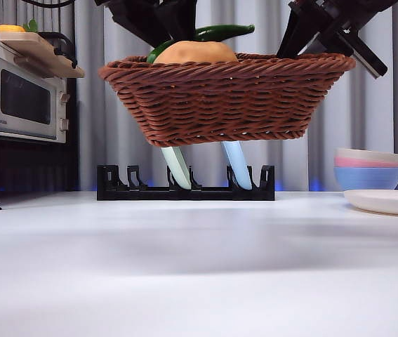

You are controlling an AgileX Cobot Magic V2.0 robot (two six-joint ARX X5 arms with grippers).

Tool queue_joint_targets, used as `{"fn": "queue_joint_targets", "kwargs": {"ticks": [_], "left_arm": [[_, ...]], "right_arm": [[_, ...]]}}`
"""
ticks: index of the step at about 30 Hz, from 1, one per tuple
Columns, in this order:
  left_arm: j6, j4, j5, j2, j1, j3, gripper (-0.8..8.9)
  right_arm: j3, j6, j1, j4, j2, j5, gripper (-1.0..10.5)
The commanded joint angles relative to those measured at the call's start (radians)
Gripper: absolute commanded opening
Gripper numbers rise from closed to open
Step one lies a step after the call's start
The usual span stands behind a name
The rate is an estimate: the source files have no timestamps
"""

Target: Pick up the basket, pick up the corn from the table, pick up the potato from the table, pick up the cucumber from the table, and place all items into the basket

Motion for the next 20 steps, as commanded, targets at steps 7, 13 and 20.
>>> {"fn": "queue_joint_targets", "kwargs": {"ticks": [7,13,20], "left_arm": [[0.010,-0.072,-0.003,0.000,0.013,0.075,5.95],[0.008,-0.225,0.000,-0.015,0.012,0.288,5.95],[0.008,-0.236,-0.009,-0.027,0.014,0.388,5.95]], "right_arm": [[0.013,0.013,0.002,0.021,-0.005,-0.006,-0.2],[0.013,0.016,0.002,0.049,0.073,0.002,-0.2],[0.013,0.063,0.002,0.075,0.237,0.003,-0.2]]}}
